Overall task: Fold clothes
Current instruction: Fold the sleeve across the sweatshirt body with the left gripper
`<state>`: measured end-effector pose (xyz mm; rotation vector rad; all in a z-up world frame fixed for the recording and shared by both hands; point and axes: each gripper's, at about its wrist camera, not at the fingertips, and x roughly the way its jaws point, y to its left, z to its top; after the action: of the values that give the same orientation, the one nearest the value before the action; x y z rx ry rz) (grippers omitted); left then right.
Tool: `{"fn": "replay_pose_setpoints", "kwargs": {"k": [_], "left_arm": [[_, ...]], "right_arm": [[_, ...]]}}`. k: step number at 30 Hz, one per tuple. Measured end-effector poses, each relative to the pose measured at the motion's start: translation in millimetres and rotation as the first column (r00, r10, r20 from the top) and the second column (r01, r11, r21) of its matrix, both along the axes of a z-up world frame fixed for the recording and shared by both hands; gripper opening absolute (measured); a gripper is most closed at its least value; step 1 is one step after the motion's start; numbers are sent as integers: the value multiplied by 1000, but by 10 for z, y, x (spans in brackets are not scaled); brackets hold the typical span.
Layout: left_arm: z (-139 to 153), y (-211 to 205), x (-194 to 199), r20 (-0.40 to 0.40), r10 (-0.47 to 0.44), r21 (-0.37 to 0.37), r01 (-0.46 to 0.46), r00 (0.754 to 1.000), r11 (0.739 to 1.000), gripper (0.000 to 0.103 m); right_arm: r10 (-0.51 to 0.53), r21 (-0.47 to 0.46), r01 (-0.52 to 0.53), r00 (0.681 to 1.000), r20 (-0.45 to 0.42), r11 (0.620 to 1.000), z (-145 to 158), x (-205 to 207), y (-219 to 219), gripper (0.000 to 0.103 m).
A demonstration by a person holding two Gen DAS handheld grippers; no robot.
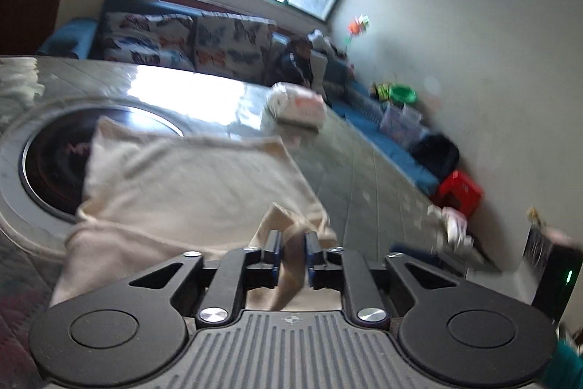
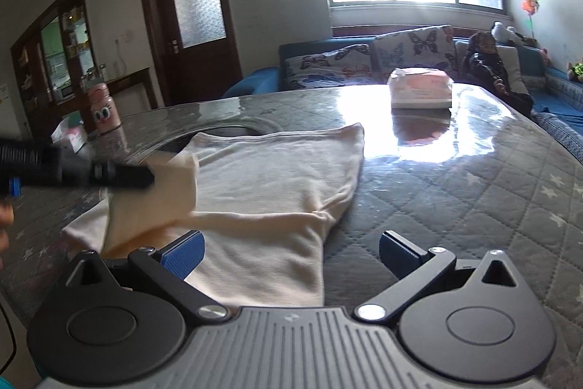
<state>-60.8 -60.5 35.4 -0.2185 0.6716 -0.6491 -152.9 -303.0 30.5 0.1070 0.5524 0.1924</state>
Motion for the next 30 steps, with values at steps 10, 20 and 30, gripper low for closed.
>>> {"fn": "replay_pose_setpoints", "kwargs": {"k": [10, 20, 30], "left_arm": [[-71, 339, -155, 99, 61, 125, -73, 993, 989, 69], [-250, 989, -313, 86, 213, 192, -226, 973, 955, 71], [-404, 1095, -359, 77, 195, 239, -208, 978, 949, 71]], "right_arm": [[39, 17, -39, 999, -6, 999, 42, 64, 83, 92], [201, 3, -201, 977, -78, 980, -40, 243, 450, 56], [205, 19, -204, 971, -121, 979, -107, 277, 460, 32]]}}
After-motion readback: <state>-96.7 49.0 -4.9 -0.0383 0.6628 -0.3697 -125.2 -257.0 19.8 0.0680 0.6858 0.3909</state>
